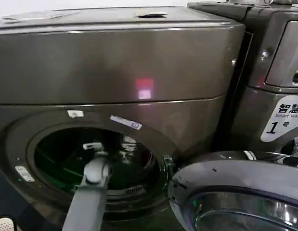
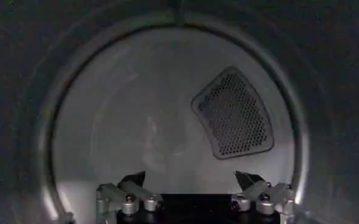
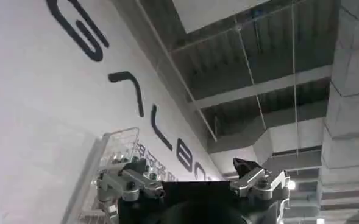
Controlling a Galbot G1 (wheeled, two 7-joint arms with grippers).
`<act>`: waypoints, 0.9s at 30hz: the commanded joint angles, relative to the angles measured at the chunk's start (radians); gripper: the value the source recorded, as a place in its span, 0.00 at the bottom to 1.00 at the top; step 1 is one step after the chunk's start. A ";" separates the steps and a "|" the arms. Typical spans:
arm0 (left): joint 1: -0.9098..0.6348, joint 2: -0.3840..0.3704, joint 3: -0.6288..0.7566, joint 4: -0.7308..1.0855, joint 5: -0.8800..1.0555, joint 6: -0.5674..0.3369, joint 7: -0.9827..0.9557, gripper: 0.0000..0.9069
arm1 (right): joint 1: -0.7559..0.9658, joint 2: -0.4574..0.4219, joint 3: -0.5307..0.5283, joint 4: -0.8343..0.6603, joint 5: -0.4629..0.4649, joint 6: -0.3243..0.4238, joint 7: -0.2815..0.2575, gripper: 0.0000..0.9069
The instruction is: Grasp the clothes from the dryer.
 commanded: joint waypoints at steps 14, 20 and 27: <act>-0.558 0.071 0.345 0.871 0.658 -0.097 0.978 1.00 | 0.006 0.003 0.001 -0.018 -0.004 0.012 -0.015 1.00; -0.577 0.065 0.439 0.860 0.848 -0.114 0.944 1.00 | 0.013 -0.003 -0.007 -0.007 -0.004 0.011 -0.015 1.00; -0.596 0.000 0.520 0.893 0.884 -0.096 0.922 1.00 | 0.012 -0.002 -0.010 -0.005 -0.004 0.012 -0.018 1.00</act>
